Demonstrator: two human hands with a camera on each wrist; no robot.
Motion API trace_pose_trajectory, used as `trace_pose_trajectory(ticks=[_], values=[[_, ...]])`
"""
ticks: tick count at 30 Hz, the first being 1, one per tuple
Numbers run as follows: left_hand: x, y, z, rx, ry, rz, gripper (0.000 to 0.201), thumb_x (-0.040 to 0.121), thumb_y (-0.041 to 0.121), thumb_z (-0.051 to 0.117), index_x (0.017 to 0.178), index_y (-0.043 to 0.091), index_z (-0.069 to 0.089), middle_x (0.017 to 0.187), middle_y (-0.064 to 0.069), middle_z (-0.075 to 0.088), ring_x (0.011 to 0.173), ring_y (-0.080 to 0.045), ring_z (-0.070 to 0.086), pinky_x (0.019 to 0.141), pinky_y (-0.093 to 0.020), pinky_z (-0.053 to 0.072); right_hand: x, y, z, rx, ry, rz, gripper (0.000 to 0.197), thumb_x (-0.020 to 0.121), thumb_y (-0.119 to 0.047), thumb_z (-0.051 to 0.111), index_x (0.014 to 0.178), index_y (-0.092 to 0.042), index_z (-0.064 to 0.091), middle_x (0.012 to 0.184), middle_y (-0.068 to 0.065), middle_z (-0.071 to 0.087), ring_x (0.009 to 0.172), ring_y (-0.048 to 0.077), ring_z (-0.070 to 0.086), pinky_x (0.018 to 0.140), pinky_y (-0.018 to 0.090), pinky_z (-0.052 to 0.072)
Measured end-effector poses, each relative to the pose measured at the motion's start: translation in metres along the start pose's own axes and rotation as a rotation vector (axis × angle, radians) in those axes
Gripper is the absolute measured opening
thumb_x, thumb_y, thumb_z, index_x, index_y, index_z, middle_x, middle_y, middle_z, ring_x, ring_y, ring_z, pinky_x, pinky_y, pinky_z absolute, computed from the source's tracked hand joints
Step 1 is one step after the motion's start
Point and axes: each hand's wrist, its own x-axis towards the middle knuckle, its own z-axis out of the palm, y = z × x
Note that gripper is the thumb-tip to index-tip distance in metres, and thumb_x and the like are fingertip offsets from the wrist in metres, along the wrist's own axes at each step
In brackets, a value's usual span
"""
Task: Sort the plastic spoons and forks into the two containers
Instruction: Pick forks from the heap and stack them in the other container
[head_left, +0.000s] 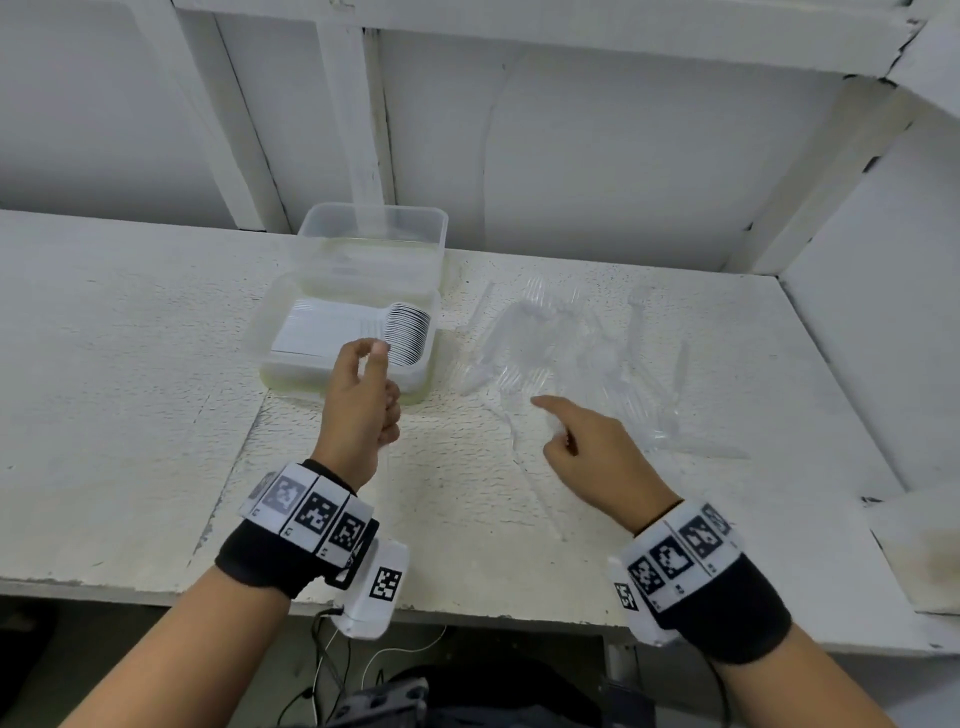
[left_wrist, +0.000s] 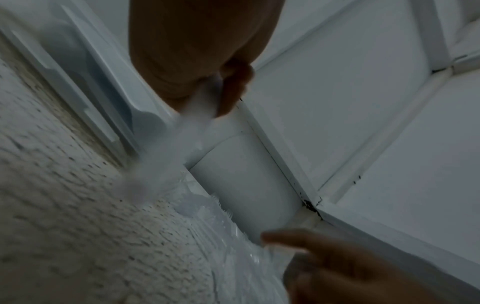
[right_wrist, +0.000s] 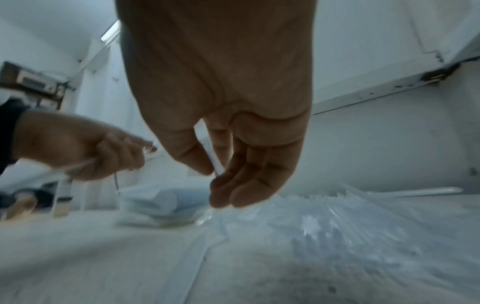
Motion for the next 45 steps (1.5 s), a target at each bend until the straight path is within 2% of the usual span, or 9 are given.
trace_pose_trajectory(ticks=[5, 10, 14, 18, 25, 28, 33, 36, 45], values=[[-0.003, -0.006, 0.015, 0.256, -0.101, 0.054, 0.017, 0.095, 0.006, 0.042, 0.090, 0.015, 0.055, 0.062, 0.000, 0.040, 0.051, -0.010, 0.034, 0.045, -0.019, 0.028, -0.010, -0.003, -0.036, 0.364, 0.307, -0.077, 0.033, 0.090, -0.002, 0.047, 0.105, -0.031, 0.054, 0.063, -0.004, 0.047, 0.050, 0.001, 0.042, 0.049, 0.011, 0.036], [-0.009, -0.012, 0.038, 0.589, -0.303, 0.051, 0.016, 0.097, 0.024, 0.045, 0.092, 0.013, 0.056, 0.065, 0.002, 0.045, 0.054, -0.010, 0.039, 0.046, -0.017, 0.032, -0.016, -0.006, -0.061, 0.742, 0.355, -0.092, 0.019, 0.087, -0.005, 0.060, 0.093, -0.023, 0.055, 0.072, -0.004, 0.066, 0.068, 0.011, 0.067, 0.064, 0.023, 0.055], [0.002, -0.027, 0.059, 1.001, -0.446, 0.050, 0.044, 0.091, 0.024, 0.056, 0.054, 0.013, 0.036, 0.049, 0.002, 0.033, 0.040, -0.008, 0.029, 0.046, -0.022, 0.021, -0.022, -0.003, -0.060, 0.647, 0.358, -0.128, 0.018, 0.089, -0.006, 0.058, 0.094, -0.023, 0.057, 0.082, -0.003, 0.071, 0.077, 0.010, 0.070, 0.069, 0.020, 0.055], [0.011, -0.036, 0.076, 1.270, -0.517, -0.028, 0.048, 0.090, 0.038, 0.057, 0.056, 0.016, 0.029, 0.055, 0.003, 0.034, 0.048, -0.009, 0.031, 0.047, -0.024, 0.022, -0.026, 0.006, -0.065, 0.475, 0.536, -0.163, 0.017, 0.087, -0.014, 0.063, 0.086, -0.031, 0.065, 0.071, -0.006, 0.064, 0.062, 0.005, 0.055, 0.062, 0.012, 0.044], [0.011, -0.040, 0.078, 1.270, -0.510, -0.011, 0.034, 0.089, 0.018, 0.051, 0.061, 0.016, 0.031, 0.064, 0.002, 0.036, 0.057, -0.011, 0.034, 0.050, -0.022, 0.023, -0.013, 0.011, -0.063, 1.088, 0.552, 0.084, 0.005, 0.089, -0.022, 0.057, 0.086, -0.020, 0.054, 0.088, 0.003, 0.060, 0.083, 0.019, 0.064, 0.073, 0.036, 0.053], [0.009, -0.035, 0.070, 1.106, -0.480, 0.000, 0.023, 0.091, 0.018, 0.047, 0.070, 0.013, 0.037, 0.075, -0.001, 0.043, 0.070, -0.016, 0.040, 0.056, -0.023, 0.027, -0.004, 0.008, -0.058, 1.413, 0.489, 0.264, 0.008, 0.098, -0.030, 0.043, 0.093, -0.025, 0.046, 0.083, 0.010, 0.057, 0.067, 0.022, 0.067, 0.064, 0.039, 0.058], [-0.005, -0.019, 0.036, 0.811, -0.452, -0.057, 0.013, 0.097, 0.018, 0.040, 0.092, 0.010, 0.048, 0.078, -0.001, 0.057, 0.060, -0.013, 0.047, 0.051, -0.022, 0.036, 0.022, 0.008, -0.042, 1.210, 0.232, 0.401, 0.017, 0.101, -0.036, 0.034, 0.107, -0.037, 0.050, 0.058, -0.001, 0.042, 0.037, 0.005, 0.026, 0.035, 0.015, 0.025], [-0.011, -0.012, 0.012, 0.710, -0.429, -0.109, 0.013, 0.098, 0.018, 0.040, 0.087, 0.013, 0.047, 0.073, -0.004, 0.061, 0.056, -0.012, 0.053, 0.050, -0.022, 0.038, 0.043, 0.003, -0.039, 1.015, 0.045, 0.364, 0.016, 0.096, -0.013, 0.039, 0.082, -0.017, 0.044, 0.060, 0.001, 0.039, 0.039, 0.006, 0.028, 0.036, 0.017, 0.022], [-0.018, -0.010, -0.035, 0.612, -0.267, -0.083, 0.014, 0.098, 0.014, 0.042, 0.090, 0.021, 0.052, 0.068, -0.002, 0.061, 0.059, -0.016, 0.054, 0.060, -0.028, 0.039, 0.103, -0.002, -0.046, -0.223, -0.201, -0.165, 0.041, 0.101, -0.039, 0.029, 0.141, -0.037, 0.032, 0.123, 0.000, 0.058, 0.095, 0.013, 0.060, 0.085, 0.029, 0.043]])
